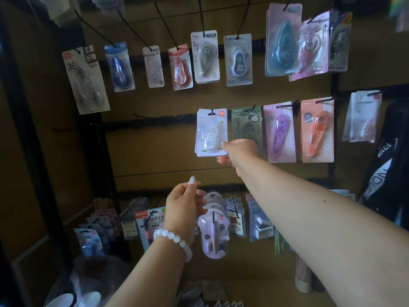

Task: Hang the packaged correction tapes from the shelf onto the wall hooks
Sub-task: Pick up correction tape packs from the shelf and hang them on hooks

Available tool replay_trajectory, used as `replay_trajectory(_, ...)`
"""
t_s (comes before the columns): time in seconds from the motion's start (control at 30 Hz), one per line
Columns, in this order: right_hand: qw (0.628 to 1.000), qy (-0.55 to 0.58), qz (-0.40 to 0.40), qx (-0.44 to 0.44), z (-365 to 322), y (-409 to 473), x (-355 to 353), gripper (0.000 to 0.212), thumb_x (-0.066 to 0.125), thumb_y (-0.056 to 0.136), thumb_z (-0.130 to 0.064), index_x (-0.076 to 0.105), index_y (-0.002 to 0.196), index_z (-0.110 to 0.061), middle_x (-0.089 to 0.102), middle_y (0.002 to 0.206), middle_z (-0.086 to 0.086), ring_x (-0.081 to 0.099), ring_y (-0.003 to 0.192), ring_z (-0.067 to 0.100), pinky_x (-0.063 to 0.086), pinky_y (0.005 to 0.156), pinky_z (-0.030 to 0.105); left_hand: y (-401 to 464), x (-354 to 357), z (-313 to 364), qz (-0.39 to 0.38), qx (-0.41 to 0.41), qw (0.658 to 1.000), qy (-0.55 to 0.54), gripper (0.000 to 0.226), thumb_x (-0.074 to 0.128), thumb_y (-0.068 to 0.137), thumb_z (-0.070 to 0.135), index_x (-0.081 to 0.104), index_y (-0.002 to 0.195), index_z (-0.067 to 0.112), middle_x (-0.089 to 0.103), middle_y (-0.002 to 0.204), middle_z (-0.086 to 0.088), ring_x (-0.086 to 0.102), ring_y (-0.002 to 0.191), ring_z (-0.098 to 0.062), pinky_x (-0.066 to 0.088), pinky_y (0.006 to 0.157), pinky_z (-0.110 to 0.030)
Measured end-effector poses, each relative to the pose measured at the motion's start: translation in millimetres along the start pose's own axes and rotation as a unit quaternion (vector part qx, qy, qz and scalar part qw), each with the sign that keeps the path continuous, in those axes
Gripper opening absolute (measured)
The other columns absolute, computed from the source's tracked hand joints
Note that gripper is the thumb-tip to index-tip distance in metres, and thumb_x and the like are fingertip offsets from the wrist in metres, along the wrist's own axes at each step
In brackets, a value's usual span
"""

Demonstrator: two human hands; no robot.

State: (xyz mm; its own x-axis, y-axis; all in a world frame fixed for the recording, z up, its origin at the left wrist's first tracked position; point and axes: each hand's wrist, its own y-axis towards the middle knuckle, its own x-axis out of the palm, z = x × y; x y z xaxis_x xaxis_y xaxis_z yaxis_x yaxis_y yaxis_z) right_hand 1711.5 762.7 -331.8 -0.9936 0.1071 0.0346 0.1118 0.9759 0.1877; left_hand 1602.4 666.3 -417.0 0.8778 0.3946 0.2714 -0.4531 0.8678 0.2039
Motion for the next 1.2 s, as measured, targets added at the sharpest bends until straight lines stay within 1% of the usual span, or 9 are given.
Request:
replay_trajectory(0.13, 0.999, -0.034, 0.016, 0.016, -5, 9, 7, 0.023, 0.066, 0.089, -0.025, 0.061, 0.104, -0.007, 0.064, 0.072, 0.005, 0.069, 0.058, 0.016, 0.052, 0.048, 0.018, 2, -1, -5, 0.001, -0.009, 1.000, 0.006, 0.024, 0.052, 0.100, 0.030, 0.066, 0.092, 0.013, 0.060, 0.074, -0.005, 0.054, 0.064, -0.015, 0.045, 0.056, -0.027)
replay_trajectory(0.27, 0.998, 0.001, 0.010, 0.057, -5, 15, 14, 0.022, 0.064, 0.090, -0.021, 0.057, 0.100, -0.003, 0.061, 0.070, 0.006, 0.072, 0.065, 0.021, 0.056, 0.058, 0.022, 2, -5, -7, 0.000, -0.018, 1.000, 0.009, 0.022, 0.051, 0.101, 0.027, 0.066, 0.094, 0.011, 0.059, 0.072, -0.004, 0.053, 0.060, -0.014, 0.045, 0.053, -0.026)
replay_trajectory(0.4, 0.997, -0.014, -0.018, 0.080, 3, 7, 13, 0.024, 0.063, 0.091, -0.022, 0.054, 0.087, 0.000, 0.066, 0.073, 0.012, 0.066, 0.057, 0.020, 0.053, 0.053, 0.021, -3, -10, -7, 0.010, -0.018, 0.999, 0.036, 0.023, 0.052, 0.100, 0.029, 0.066, 0.093, 0.012, 0.061, 0.074, -0.006, 0.054, 0.061, -0.015, 0.046, 0.053, -0.026)
replay_trajectory(0.5, 0.998, -0.027, -0.029, 0.054, 20, -4, 8, 0.028, 0.066, 0.089, -0.021, 0.061, 0.095, 0.006, 0.065, 0.069, 0.013, 0.064, 0.058, 0.025, 0.060, 0.062, 0.032, -9, -16, -7, 0.018, -0.014, 0.998, 0.065, 0.024, 0.052, 0.100, 0.030, 0.065, 0.092, 0.012, 0.060, 0.072, -0.005, 0.055, 0.061, -0.015, 0.047, 0.053, -0.026)
replay_trajectory(0.6, 0.997, -0.041, -0.059, 0.022, 38, -27, -6, 0.022, 0.064, 0.090, -0.022, 0.063, 0.092, 0.000, 0.062, 0.068, 0.009, 0.058, 0.053, 0.020, 0.054, 0.053, 0.029, -15, -25, -9, 0.018, -0.018, 0.994, 0.108, 0.021, 0.053, 0.100, 0.026, 0.063, 0.090, 0.011, 0.059, 0.071, -0.005, 0.054, 0.056, -0.015, 0.046, 0.050, -0.025)
replay_trajectory(0.73, 0.988, -0.102, -0.112, -0.012, 65, -66, -31, 0.016, 0.061, 0.091, -0.022, 0.063, 0.085, -0.007, 0.065, 0.070, 0.007, 0.057, 0.055, 0.017, 0.050, 0.052, 0.026, -25, -40, -24, 0.022, -0.034, 0.984, 0.172, 0.016, 0.054, 0.100, 0.020, 0.061, 0.089, 0.012, 0.060, 0.070, -0.005, 0.056, 0.058, -0.016, 0.047, 0.052, -0.028)
replay_trajectory(0.87, 0.976, -0.155, -0.150, -0.015, 101, -99, -48, 0.011, 0.057, 0.091, -0.019, 0.064, 0.085, -0.013, 0.065, 0.068, 0.005, 0.059, 0.058, 0.016, 0.050, 0.059, 0.031, -41, -55, -49, 0.022, -0.057, 0.973, 0.224, 0.016, 0.057, 0.098, 0.023, 0.059, 0.083, 0.017, 0.063, 0.070, -0.004, 0.057, 0.056, -0.016, 0.049, 0.051, -0.030)
replay_trajectory(1.0, 0.958, -0.218, -0.184, -0.023, 129, -126, -55, 0.019, 0.056, 0.090, -0.022, 0.066, 0.086, -0.006, 0.067, 0.070, 0.004, 0.064, 0.063, 0.016, 0.055, 0.066, 0.034, -62, -64, -70, 0.023, -0.076, 0.959, 0.271, 0.015, 0.057, 0.097, 0.021, 0.056, 0.083, 0.017, 0.062, 0.070, -0.005, 0.055, 0.052, -0.016, 0.047, 0.049, -0.028)
replay_trajectory(1.2, 0.956, -0.197, -0.215, 0.020, 155, -146, -51, 0.019, 0.061, 0.089, -0.027, 0.064, 0.080, -0.011, 0.065, 0.066, 0.001, 0.060, 0.055, 0.013, 0.048, 0.050, 0.021, -85, -83, -86, 0.032, -0.083, 0.946, 0.313, 0.014, 0.060, 0.095, 0.020, 0.056, 0.082, 0.015, 0.063, 0.068, -0.005, 0.056, 0.049, -0.021, 0.051, 0.060, -0.036)
